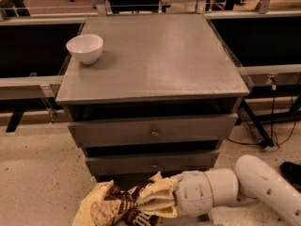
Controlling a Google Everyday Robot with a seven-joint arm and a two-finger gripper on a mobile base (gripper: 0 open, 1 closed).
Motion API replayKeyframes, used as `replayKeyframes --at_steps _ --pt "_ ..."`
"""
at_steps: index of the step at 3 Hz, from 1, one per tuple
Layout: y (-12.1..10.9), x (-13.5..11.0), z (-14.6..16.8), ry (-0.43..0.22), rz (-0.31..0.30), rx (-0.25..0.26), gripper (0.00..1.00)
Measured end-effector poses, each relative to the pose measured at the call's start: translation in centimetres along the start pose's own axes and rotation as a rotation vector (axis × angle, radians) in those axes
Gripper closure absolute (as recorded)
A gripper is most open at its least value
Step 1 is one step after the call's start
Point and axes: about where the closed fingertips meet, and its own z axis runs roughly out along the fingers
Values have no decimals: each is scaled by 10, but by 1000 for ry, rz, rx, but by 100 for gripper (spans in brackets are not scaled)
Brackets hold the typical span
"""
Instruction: Pick brown chip bag from bottom drawer and place on counter
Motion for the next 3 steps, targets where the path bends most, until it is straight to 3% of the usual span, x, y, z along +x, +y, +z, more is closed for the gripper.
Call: replayKeyframes --at_steps 1,2,3 --pt "-50 -45 -4 61 -45 12 100" --pt "-138 -79 -15 138 -43 97 100" --pt "-261 -95 -42 245 -57 254 100"
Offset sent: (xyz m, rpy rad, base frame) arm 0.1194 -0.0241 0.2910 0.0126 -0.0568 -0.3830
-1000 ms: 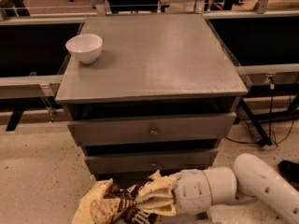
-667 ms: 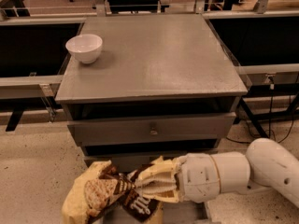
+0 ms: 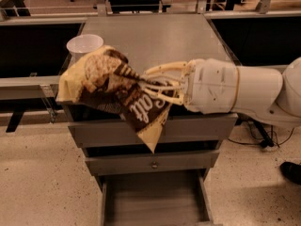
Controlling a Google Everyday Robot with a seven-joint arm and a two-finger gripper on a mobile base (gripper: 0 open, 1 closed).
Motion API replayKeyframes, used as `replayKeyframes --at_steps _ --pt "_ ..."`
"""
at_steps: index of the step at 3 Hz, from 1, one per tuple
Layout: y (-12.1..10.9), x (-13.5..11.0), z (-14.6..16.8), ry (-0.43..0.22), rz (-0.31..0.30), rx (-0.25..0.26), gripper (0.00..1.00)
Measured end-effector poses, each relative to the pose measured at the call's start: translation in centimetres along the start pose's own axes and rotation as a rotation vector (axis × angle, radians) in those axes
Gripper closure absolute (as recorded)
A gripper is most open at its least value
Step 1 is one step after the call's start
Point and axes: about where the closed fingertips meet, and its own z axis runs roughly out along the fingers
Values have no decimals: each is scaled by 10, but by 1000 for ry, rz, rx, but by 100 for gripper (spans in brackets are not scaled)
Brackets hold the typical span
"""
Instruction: Pick brown chip bag from bottom drawer and place on counter
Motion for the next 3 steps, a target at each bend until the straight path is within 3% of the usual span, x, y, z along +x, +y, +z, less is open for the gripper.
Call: replayKeyframes --at_steps 1,2,3 --pt "-5 -4 -4 -9 -14 10 100" --pt "-6 -1 1 6 -5 -20 100" --pt "-49 7 2 95 -34 -16 100"
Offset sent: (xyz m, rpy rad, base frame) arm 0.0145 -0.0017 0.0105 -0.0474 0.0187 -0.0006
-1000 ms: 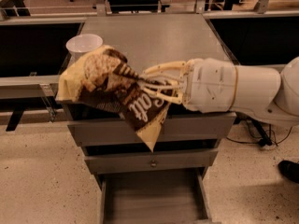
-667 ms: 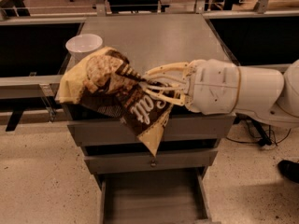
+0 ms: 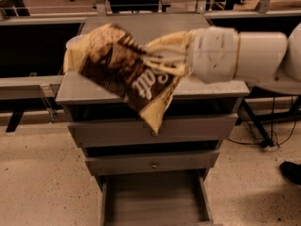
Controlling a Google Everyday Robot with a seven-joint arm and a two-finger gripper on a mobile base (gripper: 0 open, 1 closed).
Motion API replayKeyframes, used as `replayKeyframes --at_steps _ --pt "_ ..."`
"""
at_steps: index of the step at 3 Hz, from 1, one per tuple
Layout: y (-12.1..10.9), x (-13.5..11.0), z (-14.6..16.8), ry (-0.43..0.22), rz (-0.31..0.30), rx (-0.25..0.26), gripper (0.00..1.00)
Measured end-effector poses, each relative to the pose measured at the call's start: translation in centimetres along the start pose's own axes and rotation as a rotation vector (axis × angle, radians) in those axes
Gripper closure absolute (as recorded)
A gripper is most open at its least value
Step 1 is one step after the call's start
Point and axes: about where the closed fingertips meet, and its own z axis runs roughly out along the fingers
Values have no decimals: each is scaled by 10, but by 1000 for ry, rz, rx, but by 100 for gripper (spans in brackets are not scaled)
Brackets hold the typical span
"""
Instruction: Pick brown chip bag from bottom drawer and place on counter
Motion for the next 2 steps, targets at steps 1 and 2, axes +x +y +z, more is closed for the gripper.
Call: replayKeyframes --at_steps 1,2 --pt "-62 18 -9 70 -35 103 100" --pt "-96 55 -26 139 -24 209 82"
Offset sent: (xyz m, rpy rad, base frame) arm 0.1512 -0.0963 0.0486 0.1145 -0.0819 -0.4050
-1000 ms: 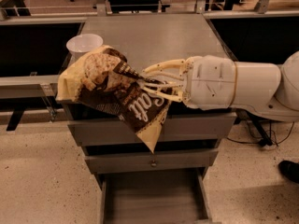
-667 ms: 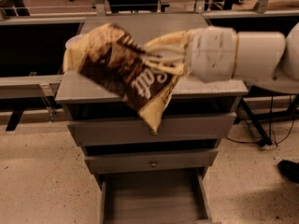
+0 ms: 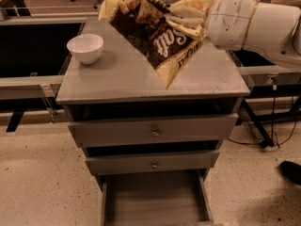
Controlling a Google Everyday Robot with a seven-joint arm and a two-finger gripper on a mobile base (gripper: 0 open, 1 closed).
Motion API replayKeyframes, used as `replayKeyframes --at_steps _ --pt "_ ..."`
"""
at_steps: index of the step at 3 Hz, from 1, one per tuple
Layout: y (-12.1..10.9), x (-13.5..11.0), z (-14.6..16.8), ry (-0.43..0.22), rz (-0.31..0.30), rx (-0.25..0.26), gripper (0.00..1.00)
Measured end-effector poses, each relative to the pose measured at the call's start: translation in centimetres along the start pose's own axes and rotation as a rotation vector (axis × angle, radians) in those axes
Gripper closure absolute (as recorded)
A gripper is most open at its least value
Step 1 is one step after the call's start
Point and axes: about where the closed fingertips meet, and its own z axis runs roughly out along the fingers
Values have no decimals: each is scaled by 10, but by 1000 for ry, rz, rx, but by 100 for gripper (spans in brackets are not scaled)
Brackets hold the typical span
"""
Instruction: Pick brown chip bag from bottom drawer and place on counter
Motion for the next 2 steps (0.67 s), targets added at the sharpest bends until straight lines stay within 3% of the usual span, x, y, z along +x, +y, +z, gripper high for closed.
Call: replayKeyframes --at_steps 1,2 --pt "-22 52 6 70 20 73 59" --pt "-25 60 9 80 21 83 36"
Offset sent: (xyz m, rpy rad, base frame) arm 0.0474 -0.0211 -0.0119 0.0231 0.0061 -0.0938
